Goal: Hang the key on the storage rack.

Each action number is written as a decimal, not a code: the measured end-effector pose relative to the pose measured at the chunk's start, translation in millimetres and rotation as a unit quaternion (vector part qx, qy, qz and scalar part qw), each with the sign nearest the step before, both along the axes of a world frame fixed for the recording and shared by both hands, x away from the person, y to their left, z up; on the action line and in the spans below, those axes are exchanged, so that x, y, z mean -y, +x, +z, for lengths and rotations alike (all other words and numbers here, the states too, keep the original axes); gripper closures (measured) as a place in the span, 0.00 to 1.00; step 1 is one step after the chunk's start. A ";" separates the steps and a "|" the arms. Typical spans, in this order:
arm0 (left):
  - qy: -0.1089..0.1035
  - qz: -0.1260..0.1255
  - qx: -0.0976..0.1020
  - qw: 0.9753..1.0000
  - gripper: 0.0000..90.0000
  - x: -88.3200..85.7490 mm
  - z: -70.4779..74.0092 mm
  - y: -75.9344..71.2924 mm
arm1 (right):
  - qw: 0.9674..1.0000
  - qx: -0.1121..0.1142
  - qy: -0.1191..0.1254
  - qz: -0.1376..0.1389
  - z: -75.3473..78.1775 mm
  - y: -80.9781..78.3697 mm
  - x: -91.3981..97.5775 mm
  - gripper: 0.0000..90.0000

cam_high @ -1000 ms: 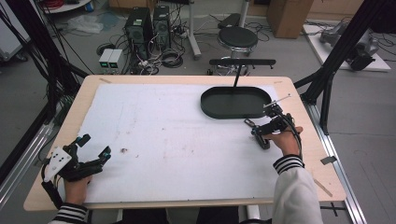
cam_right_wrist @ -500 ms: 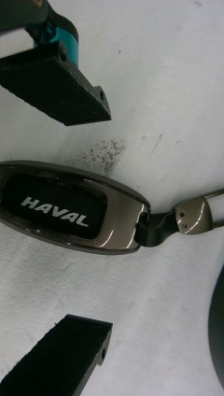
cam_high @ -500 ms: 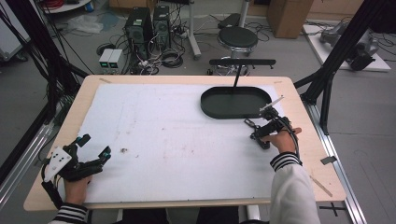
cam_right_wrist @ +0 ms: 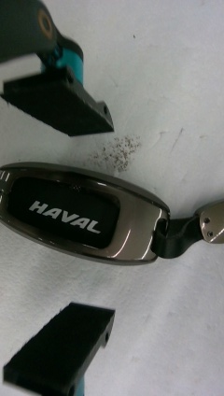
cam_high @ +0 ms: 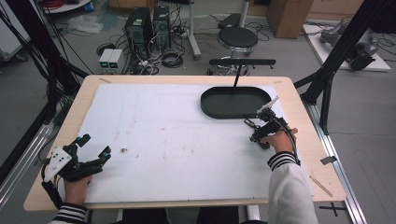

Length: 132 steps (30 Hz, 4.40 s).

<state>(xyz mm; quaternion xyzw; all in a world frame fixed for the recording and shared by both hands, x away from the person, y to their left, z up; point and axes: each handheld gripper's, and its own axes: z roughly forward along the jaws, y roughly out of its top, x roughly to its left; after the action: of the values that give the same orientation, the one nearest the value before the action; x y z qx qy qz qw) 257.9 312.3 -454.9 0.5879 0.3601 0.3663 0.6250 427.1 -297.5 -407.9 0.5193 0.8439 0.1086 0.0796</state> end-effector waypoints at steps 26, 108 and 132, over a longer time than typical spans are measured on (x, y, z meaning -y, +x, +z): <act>0.000 0.000 0.000 1.000 0.11 0.2 0.0 0.0 | 0.999 -0.029 -0.004 -0.019 -1.5 1.1 -3.9 0.53; 0.000 0.001 -0.003 1.000 0.11 0.1 0.1 0.4 | 0.928 0.346 0.137 -0.011 128.9 38.9 -10.8 0.53; 0.001 0.001 -0.005 1.000 0.11 -0.2 0.2 0.7 | 0.920 0.360 0.153 -0.036 128.2 56.3 -9.1 0.53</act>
<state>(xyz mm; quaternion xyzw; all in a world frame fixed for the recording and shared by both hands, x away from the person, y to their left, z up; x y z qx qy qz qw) 258.5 312.6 -454.6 0.5899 0.3631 0.3643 0.6224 483.4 -288.4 -279.7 0.4814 0.7119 0.4128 0.3018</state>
